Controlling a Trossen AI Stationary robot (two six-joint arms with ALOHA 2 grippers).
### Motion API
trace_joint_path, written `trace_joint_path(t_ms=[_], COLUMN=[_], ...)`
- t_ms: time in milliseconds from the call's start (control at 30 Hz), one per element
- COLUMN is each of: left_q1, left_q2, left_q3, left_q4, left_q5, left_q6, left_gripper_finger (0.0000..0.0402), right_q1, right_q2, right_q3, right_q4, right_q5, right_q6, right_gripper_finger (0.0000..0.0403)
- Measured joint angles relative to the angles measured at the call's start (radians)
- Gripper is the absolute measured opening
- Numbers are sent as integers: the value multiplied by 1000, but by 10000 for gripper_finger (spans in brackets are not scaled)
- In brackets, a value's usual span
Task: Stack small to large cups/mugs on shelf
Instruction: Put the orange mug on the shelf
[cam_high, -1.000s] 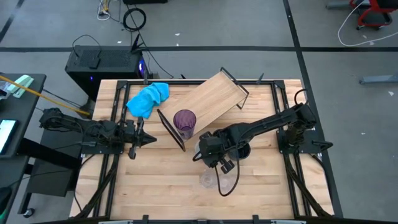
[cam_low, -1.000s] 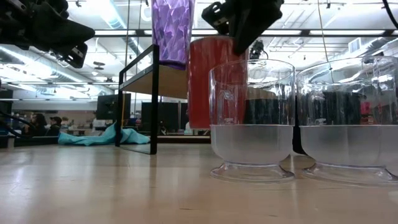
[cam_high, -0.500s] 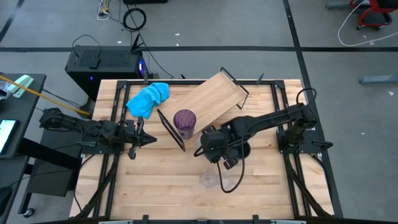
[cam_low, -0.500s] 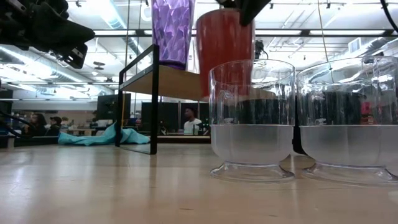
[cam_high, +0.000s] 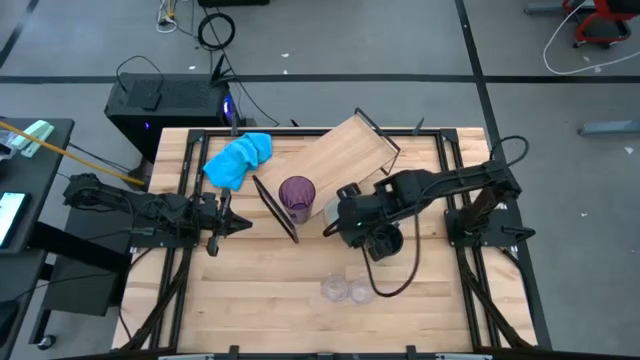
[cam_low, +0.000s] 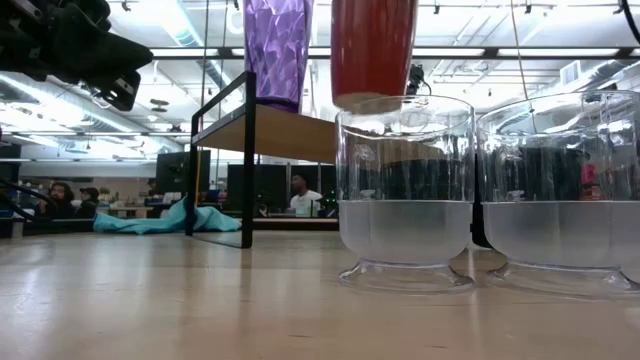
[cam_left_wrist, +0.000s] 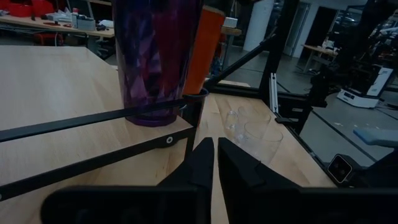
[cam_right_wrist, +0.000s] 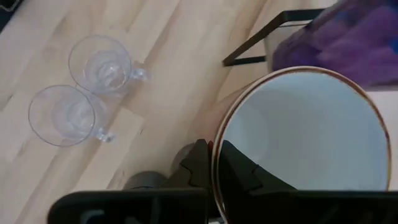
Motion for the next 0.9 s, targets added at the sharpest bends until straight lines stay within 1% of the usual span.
trace_joint_path(t_ms=[167, 400, 600, 767, 900], left_q1=[0, 0, 0, 0, 0], left_q2=[0, 0, 0, 0, 0], left_q3=[0, 0, 0, 0, 0], left_q4=[0, 0, 0, -2, -2], left_q5=[0, 0, 0, 0, 0], left_q6=[0, 0, -1, -1, -1], left_gripper_finger=[36, 29, 33, 39, 36], right_q1=[-12, -79, -132, -161, -178], right_q2=[-41, -31, -21, -21, -21], right_q3=[0, 0, -1, -1, -6], right_q4=[10, 22, 31, 68, 81], right_q5=[52, 54, 48, 18, 2], right_q6=[-1, -22, -55, -76, -89], right_gripper_finger=[18, 20, 20, 27, 29])
